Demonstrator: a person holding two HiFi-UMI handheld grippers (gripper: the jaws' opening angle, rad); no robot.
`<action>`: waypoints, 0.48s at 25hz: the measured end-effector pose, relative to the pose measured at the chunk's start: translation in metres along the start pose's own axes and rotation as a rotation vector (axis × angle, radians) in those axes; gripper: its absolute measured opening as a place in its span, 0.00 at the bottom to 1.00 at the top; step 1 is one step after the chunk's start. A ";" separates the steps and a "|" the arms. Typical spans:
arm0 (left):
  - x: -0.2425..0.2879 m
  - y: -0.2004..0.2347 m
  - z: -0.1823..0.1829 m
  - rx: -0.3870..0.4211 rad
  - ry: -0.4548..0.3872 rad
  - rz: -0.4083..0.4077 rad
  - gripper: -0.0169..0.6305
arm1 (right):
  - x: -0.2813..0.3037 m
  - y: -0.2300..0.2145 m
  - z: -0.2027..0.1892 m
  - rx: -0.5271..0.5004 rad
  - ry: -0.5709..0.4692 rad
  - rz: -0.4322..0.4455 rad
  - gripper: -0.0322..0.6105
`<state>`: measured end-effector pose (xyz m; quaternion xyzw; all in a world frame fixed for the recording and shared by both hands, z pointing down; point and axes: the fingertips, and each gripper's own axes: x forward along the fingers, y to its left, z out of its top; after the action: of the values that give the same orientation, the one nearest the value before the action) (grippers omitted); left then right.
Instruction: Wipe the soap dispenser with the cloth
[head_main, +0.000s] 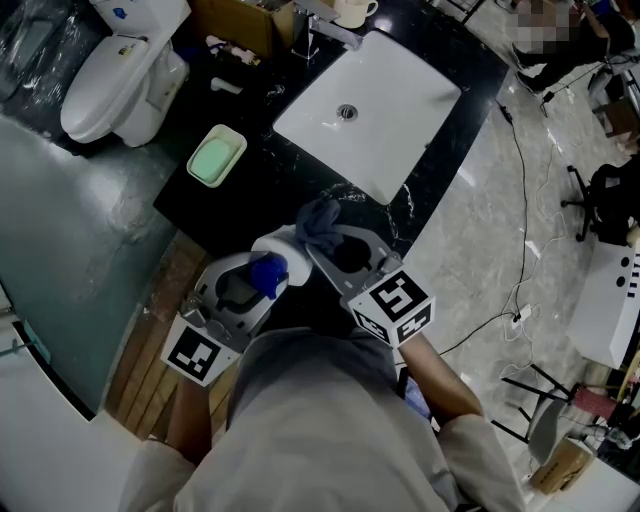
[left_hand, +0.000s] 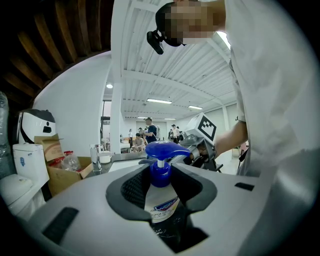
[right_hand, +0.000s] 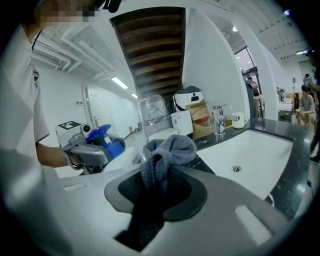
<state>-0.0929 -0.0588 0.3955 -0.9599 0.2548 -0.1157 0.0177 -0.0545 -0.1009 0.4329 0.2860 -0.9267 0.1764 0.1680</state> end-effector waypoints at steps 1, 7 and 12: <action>0.000 -0.001 0.001 0.000 -0.002 0.000 0.23 | 0.000 -0.001 -0.001 0.001 0.003 -0.002 0.16; -0.001 -0.002 0.002 0.008 -0.002 -0.006 0.23 | 0.001 -0.004 -0.008 0.011 0.015 -0.013 0.16; 0.000 -0.002 0.004 0.015 -0.009 -0.007 0.23 | 0.003 -0.009 -0.014 0.015 0.030 -0.017 0.16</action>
<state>-0.0909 -0.0577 0.3923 -0.9612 0.2504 -0.1132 0.0257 -0.0491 -0.1033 0.4485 0.2926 -0.9203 0.1859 0.1812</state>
